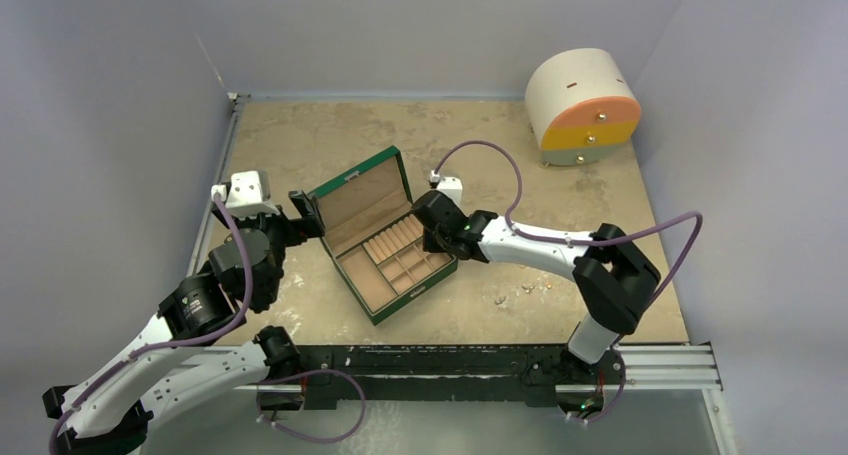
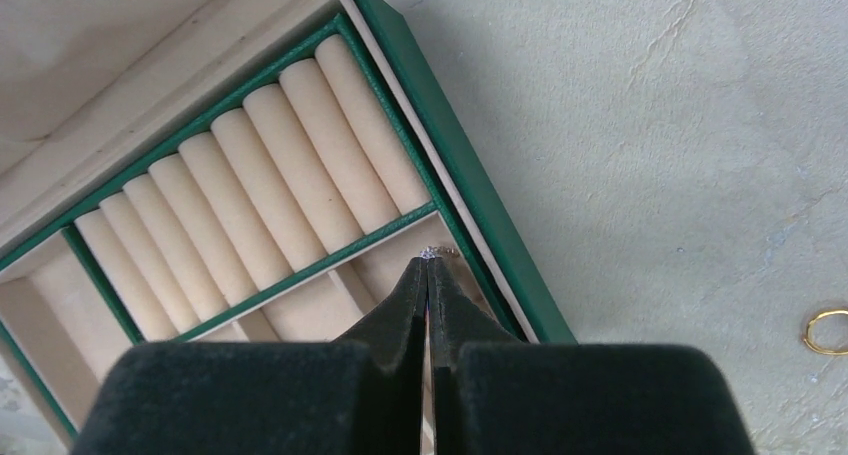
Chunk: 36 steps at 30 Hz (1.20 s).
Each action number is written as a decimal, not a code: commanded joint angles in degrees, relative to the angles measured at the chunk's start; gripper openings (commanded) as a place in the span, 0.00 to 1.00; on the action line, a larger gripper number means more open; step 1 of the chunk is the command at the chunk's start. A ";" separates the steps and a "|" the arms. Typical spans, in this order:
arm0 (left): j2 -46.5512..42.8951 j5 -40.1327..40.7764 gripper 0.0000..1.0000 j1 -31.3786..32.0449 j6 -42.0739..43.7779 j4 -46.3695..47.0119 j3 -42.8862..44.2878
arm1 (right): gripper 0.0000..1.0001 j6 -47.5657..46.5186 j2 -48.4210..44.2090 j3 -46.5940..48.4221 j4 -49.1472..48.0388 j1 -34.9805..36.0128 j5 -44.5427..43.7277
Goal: Organize the mixed jewelry
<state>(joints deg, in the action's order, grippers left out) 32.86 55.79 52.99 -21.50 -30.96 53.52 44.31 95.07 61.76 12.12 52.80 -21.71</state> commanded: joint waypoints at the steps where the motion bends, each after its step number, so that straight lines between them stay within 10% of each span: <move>1: -0.43 0.10 0.92 -0.16 -0.13 1.60 0.11 | 0.00 0.22 1.17 2.81 -1.06 -0.41 0.48; 9: -0.43 0.19 0.92 -0.17 -0.12 1.60 0.13 | 0.20 0.85 -0.21 2.40 -0.51 -0.41 1.48; 36: 0.24 0.07 0.92 -0.14 -0.08 1.69 0.10 | 0.31 15.63 -34.39 -18.15 22.99 -0.52 -8.43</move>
<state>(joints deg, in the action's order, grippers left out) 32.88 55.81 52.99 -21.47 -30.96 53.52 54.28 62.67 46.28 30.06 52.42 -28.08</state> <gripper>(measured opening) 0.923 0.311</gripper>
